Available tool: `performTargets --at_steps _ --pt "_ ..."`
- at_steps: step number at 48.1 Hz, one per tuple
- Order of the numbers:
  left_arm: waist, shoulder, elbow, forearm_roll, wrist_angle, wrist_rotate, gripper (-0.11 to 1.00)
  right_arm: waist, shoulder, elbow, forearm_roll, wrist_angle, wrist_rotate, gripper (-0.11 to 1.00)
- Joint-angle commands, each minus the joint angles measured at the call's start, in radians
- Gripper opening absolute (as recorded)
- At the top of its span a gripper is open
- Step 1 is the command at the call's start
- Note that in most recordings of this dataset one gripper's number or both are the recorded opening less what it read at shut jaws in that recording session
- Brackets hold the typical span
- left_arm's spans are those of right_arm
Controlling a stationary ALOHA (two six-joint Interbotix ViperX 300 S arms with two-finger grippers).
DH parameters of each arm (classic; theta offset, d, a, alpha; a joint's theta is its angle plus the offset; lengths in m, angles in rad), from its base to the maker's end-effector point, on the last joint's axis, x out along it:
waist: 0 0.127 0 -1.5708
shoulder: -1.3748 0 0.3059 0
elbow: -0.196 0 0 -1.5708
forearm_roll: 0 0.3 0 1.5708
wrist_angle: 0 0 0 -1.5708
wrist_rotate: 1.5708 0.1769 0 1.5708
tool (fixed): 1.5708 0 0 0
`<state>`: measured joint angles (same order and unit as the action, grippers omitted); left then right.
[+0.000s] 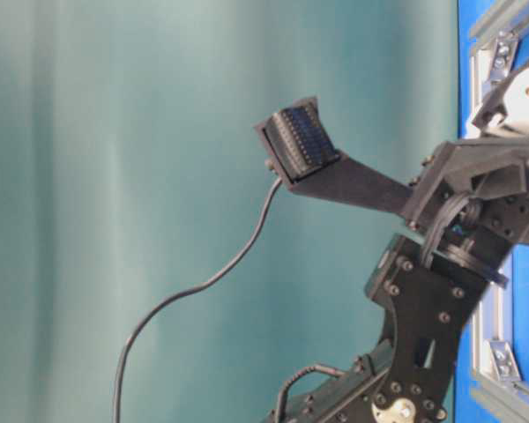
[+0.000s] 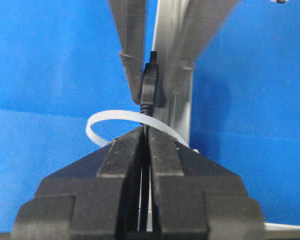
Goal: Insert the wire through the string loop located on the right side.
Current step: 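Open the right gripper and pull the cable leftward with the left gripper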
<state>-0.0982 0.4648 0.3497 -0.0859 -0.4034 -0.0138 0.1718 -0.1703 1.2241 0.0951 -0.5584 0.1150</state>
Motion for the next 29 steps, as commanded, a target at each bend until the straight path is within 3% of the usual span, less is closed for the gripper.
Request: performTargets --at_steps 1,29 --pt "-0.002 -0.023 -0.021 0.002 -0.012 0.002 0.07 0.002 -0.008 -0.015 0.0 -0.005 -0.003 -0.04" --pt "-0.003 -0.025 -0.02 0.002 -0.012 0.002 0.08 0.002 -0.008 -0.012 -0.014 0.044 0.002 -0.04"
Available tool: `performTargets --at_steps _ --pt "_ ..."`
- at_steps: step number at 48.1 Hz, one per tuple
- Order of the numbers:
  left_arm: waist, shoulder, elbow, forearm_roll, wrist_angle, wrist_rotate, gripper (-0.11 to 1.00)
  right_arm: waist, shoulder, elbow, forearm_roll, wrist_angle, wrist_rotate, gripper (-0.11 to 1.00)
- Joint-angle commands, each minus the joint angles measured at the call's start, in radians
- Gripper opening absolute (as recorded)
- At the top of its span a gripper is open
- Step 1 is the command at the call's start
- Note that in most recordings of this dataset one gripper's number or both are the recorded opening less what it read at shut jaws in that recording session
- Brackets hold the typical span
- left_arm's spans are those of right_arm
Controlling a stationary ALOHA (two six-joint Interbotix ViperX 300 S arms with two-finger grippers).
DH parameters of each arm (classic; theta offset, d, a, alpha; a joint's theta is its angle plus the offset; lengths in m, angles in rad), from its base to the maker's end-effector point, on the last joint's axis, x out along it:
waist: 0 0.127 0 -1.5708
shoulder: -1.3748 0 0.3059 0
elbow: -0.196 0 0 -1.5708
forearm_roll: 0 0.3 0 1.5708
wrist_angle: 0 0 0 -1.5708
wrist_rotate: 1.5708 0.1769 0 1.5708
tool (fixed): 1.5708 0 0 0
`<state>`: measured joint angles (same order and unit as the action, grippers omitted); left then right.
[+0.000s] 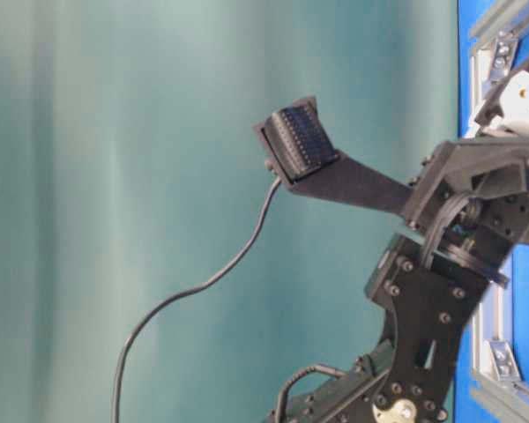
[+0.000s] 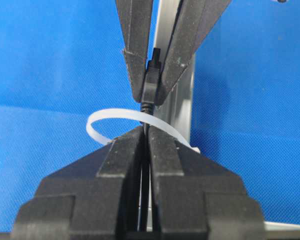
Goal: Insert the wire through the string loop located on the right side.
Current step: 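Open the right gripper and pull the cable leftward with the left gripper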
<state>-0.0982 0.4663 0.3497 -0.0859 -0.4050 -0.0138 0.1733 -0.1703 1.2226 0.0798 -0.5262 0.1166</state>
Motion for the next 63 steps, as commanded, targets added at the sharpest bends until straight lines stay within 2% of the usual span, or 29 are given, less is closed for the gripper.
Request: performTargets --at_steps 1,5,8,12,18,22,33,40,45,63 --pt "-0.003 -0.026 -0.02 0.002 -0.011 0.002 0.08 0.002 -0.008 -0.011 0.003 0.012 0.002 -0.03" --pt "-0.003 -0.026 -0.02 0.002 -0.011 0.002 0.08 0.0 -0.008 -0.011 0.003 0.017 0.003 0.05" --pt "-0.003 -0.026 -0.02 0.002 -0.011 0.002 0.08 0.0 -0.008 -0.012 0.009 0.017 0.005 0.17" --pt "-0.005 -0.026 -0.018 0.002 -0.011 0.002 0.08 0.002 -0.008 -0.009 0.021 0.017 0.005 0.39" --pt "-0.005 -0.028 -0.018 0.002 -0.011 0.002 0.08 0.002 -0.008 -0.009 0.021 0.021 0.003 0.78" --pt "-0.005 -0.028 -0.017 0.002 -0.011 0.002 0.08 0.0 -0.008 -0.009 0.023 0.021 0.003 0.95" --pt "-0.005 -0.031 -0.014 0.002 -0.006 0.003 0.08 0.002 -0.008 -0.009 0.021 0.021 0.003 0.95" --pt "-0.005 -0.072 0.032 0.002 0.0 0.015 0.08 0.0 -0.008 -0.009 0.021 0.021 0.003 0.95" --pt "-0.005 -0.129 0.103 0.002 -0.006 0.017 0.08 0.002 -0.008 -0.011 0.021 0.021 0.002 0.95" --pt "-0.014 -0.393 0.468 0.002 -0.018 0.003 0.08 0.002 -0.008 -0.012 0.018 0.023 -0.002 0.95"
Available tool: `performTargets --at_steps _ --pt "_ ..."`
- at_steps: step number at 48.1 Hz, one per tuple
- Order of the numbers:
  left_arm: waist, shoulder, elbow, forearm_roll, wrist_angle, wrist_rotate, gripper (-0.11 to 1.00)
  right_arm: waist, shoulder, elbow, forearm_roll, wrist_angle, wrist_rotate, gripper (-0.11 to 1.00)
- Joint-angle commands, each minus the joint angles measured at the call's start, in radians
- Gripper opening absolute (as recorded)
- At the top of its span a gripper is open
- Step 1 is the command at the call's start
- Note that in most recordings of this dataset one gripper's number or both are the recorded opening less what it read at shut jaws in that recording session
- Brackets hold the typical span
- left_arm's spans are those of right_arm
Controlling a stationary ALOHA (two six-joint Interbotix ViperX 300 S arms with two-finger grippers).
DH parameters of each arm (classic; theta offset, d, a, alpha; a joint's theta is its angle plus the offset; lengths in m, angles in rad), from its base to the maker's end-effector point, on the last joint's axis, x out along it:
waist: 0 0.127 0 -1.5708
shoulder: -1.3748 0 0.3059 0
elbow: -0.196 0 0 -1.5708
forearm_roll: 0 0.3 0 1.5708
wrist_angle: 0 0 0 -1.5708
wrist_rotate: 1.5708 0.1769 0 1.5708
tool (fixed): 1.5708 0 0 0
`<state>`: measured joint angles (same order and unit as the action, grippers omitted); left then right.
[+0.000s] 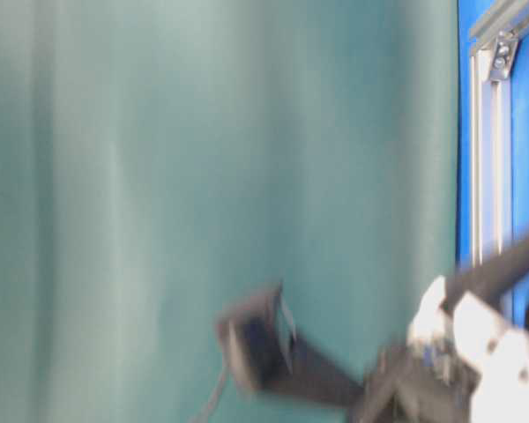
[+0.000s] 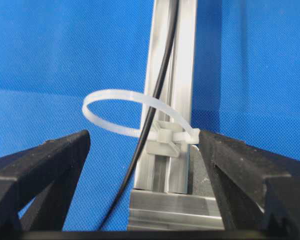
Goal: Insert the wire through the string loop located on the right side.
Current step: 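Open the right gripper and pull the cable leftward with the left gripper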
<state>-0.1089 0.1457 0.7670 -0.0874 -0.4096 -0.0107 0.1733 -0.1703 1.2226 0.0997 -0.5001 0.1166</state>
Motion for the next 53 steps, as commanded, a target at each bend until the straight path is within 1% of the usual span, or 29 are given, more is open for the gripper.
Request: performTargets --at_steps 1,9,16,21,26,35,47,53 --pt "-0.005 -0.084 0.069 0.003 -0.015 0.0 0.08 0.0 -0.008 -0.011 -0.002 -0.003 -0.002 0.95" --pt "-0.014 -0.19 0.222 0.003 -0.032 -0.003 0.08 0.002 -0.008 -0.011 -0.006 -0.005 -0.003 0.95" --pt "-0.035 -0.282 0.345 0.003 -0.084 -0.003 0.08 0.002 -0.008 -0.011 -0.006 -0.005 -0.003 0.95" --pt "-0.054 -0.331 0.417 0.003 -0.115 -0.003 0.08 0.002 -0.008 -0.009 -0.009 -0.003 -0.003 0.95" --pt "-0.057 -0.37 0.472 0.003 -0.117 -0.003 0.08 0.002 -0.008 -0.011 -0.009 -0.003 -0.005 0.95" --pt "-0.058 -0.408 0.52 0.003 -0.114 0.0 0.08 0.002 -0.008 -0.009 -0.011 -0.002 -0.005 0.95" --pt "-0.06 -0.411 0.526 0.003 -0.089 -0.003 0.08 0.002 -0.008 -0.012 -0.015 0.0 -0.008 0.95" --pt "-0.06 -0.413 0.523 0.003 -0.057 -0.003 0.08 0.002 -0.014 -0.009 -0.015 0.002 -0.008 0.95"
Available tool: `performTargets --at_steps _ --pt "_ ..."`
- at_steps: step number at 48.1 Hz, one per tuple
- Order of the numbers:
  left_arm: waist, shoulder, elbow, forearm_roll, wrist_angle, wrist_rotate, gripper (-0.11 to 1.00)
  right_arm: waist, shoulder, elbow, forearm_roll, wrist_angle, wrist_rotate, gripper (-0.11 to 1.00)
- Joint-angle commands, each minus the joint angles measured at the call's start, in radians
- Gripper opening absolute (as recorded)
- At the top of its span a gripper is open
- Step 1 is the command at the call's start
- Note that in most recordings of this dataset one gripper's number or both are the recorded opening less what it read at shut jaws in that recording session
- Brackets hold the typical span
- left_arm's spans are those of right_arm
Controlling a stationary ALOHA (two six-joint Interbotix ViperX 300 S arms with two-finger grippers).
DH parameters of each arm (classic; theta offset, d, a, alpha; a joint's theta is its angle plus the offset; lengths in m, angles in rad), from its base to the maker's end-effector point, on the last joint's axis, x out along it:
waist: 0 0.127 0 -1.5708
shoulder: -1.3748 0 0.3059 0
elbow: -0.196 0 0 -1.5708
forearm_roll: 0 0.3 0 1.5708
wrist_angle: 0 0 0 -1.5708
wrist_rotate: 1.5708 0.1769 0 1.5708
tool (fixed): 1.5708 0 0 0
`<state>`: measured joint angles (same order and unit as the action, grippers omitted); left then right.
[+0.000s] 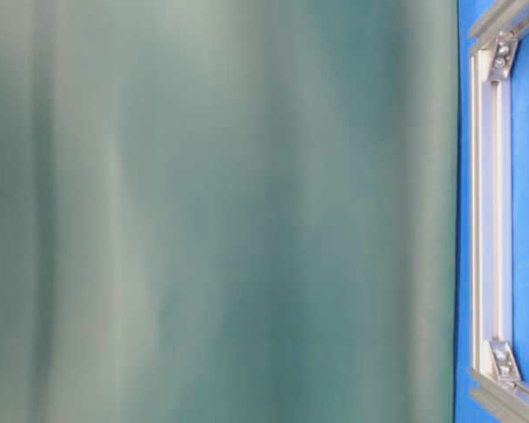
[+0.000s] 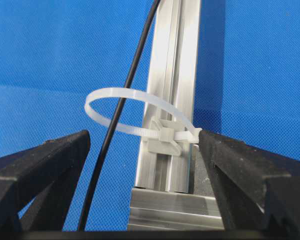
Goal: Insert the wire through the string loop located on the right side.
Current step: 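Open the right gripper and pull the cable leftward with the left gripper, then open the left gripper to release the cable along the frame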
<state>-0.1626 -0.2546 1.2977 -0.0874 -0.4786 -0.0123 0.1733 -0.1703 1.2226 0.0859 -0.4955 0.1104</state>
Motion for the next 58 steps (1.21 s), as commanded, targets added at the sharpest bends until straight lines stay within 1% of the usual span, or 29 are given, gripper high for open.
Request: performTargets --at_steps 1,12,14,17,22,25,28,29,35,45,58 --pt "-0.008 -0.012 -0.008 0.003 0.014 -0.002 0.08 0.003 -0.015 -0.009 -0.002 -0.003 -0.002 0.95" --pt "-0.017 -0.017 0.002 0.003 0.021 -0.003 0.08 0.002 -0.028 -0.005 -0.002 0.011 -0.002 0.95" --pt "-0.017 -0.018 0.003 0.003 0.021 -0.005 0.11 0.002 -0.029 -0.005 -0.002 0.014 -0.002 0.95" --pt "-0.017 -0.021 0.005 0.003 0.021 -0.008 0.25 0.002 -0.031 -0.005 -0.003 0.02 -0.002 0.95" --pt "-0.017 -0.018 0.006 0.003 0.023 -0.009 0.57 0.002 -0.034 -0.006 -0.002 0.029 -0.002 0.95" --pt "-0.015 -0.018 0.005 0.003 0.029 -0.008 0.75 0.002 -0.037 -0.006 -0.003 0.034 -0.002 0.95" --pt "-0.014 -0.02 0.005 0.003 0.038 -0.008 0.87 0.002 -0.04 -0.006 -0.002 0.034 -0.002 0.95" --pt "-0.012 -0.02 0.003 0.003 0.04 -0.008 0.88 0.002 -0.043 -0.006 -0.003 0.034 -0.002 0.95" --pt "-0.008 -0.026 -0.005 0.003 0.048 -0.008 0.79 0.002 -0.067 -0.011 -0.003 0.054 -0.002 0.95" --pt "0.008 -0.083 -0.054 0.003 0.074 0.002 0.81 -0.002 -0.167 -0.026 -0.002 0.135 -0.002 0.95" --pt "0.031 -0.156 -0.15 0.003 0.179 0.006 0.81 -0.023 -0.396 -0.052 -0.003 0.307 -0.002 0.95"
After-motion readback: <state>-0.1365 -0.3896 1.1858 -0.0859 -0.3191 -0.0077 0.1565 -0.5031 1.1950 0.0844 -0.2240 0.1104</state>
